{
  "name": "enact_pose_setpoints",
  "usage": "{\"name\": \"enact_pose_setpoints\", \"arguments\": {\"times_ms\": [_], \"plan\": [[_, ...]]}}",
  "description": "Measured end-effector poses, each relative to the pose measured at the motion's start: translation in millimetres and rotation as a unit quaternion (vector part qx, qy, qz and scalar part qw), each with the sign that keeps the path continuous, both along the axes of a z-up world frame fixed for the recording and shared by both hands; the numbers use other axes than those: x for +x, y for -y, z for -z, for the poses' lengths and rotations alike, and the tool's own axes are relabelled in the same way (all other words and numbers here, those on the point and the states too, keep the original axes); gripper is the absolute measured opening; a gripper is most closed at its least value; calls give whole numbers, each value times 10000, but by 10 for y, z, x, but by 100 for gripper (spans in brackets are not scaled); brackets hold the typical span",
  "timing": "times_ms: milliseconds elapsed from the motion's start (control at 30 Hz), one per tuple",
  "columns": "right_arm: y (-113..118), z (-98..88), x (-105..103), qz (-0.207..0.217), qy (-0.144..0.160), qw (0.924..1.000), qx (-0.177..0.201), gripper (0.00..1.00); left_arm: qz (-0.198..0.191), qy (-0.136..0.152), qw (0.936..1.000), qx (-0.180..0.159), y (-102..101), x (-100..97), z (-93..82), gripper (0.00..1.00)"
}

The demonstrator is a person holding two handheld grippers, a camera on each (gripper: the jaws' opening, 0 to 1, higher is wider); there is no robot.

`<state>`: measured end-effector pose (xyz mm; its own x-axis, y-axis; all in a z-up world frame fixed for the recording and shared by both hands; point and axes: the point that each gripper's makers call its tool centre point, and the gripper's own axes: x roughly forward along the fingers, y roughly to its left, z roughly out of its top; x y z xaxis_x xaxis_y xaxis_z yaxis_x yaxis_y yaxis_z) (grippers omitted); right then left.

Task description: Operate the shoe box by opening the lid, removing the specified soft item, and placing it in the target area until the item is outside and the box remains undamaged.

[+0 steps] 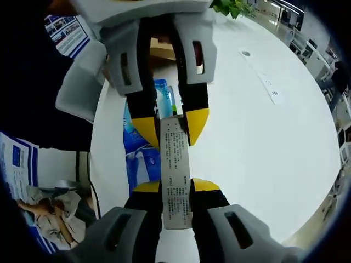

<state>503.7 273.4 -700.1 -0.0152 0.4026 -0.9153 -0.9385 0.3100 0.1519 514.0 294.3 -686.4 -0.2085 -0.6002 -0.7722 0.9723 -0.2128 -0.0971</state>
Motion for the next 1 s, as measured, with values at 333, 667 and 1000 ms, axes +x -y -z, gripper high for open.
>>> {"name": "enact_pose_setpoints", "arguments": {"times_ms": [333, 667, 1000], "plan": [[33, 212, 53, -103, -41, 9999, 27, 17, -84, 6, 10000, 44, 30, 61, 222, 16], [26, 438, 94, -274, 58, 9996, -7, 17, -113, 71, 9999, 74, 19, 81, 435, 17], [64, 556, 89, -390, 230, 9989, -94, 17, 28, 261, 9996, 125, 40, 54, 585, 17]]}}
